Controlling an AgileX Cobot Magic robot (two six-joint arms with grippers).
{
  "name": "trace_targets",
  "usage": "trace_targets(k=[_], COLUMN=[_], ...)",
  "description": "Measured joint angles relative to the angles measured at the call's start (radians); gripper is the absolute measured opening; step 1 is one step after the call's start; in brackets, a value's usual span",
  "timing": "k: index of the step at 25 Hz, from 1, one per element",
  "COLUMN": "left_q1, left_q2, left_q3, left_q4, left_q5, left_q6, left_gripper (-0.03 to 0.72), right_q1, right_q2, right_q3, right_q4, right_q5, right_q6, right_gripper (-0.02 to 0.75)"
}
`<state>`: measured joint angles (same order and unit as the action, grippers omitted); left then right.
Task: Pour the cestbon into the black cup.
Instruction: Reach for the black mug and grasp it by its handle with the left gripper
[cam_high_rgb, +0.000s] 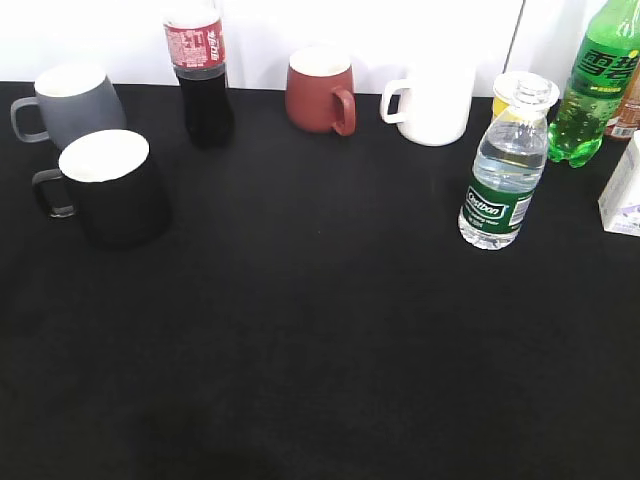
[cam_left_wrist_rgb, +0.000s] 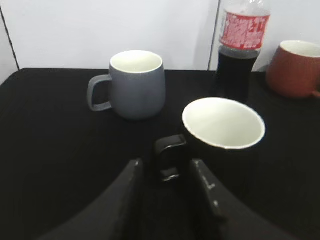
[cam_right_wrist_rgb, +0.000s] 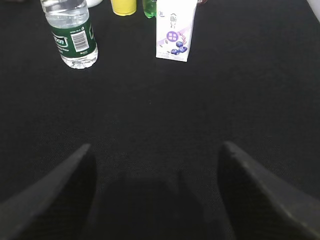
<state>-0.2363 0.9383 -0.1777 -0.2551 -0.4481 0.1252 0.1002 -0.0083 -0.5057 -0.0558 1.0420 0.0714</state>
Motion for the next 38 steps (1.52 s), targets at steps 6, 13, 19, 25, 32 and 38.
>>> trace_targets(k=[6, 13, 19, 25, 32, 38], left_q1=[-0.001, -0.001, -0.001, -0.001, 0.030, 0.106], left_q2=[0.206, 0.643, 0.889, 0.871, 0.871, 0.917], left_q3=[0.002, 0.001, -0.045, -0.061, -0.155, -0.165], left_q4=[-0.001, 0.120, 0.108, 0.108, 0.113, 0.262], left_q5=[-0.205, -0.632, -0.753, -0.759, -0.752, -0.757], left_q6=[0.000, -0.152, -0.192, -0.210, -0.211, -0.211], left_gripper=[0.241, 0.334, 0.342, 0.335, 0.335, 0.334], right_q1=[0.000, 0.000, 0.000, 0.000, 0.000, 0.000], right_q2=[0.000, 0.000, 0.000, 0.000, 0.000, 0.000], right_q3=[0.000, 0.000, 0.000, 0.000, 0.000, 0.000], right_q4=[0.000, 0.000, 0.000, 0.000, 0.000, 0.000], right_q5=[0.000, 0.000, 0.000, 0.000, 0.000, 0.000], right_q6=[0.000, 0.000, 0.000, 0.000, 0.000, 0.000], right_gripper=[0.574, 0.574, 0.574, 0.574, 0.574, 0.574])
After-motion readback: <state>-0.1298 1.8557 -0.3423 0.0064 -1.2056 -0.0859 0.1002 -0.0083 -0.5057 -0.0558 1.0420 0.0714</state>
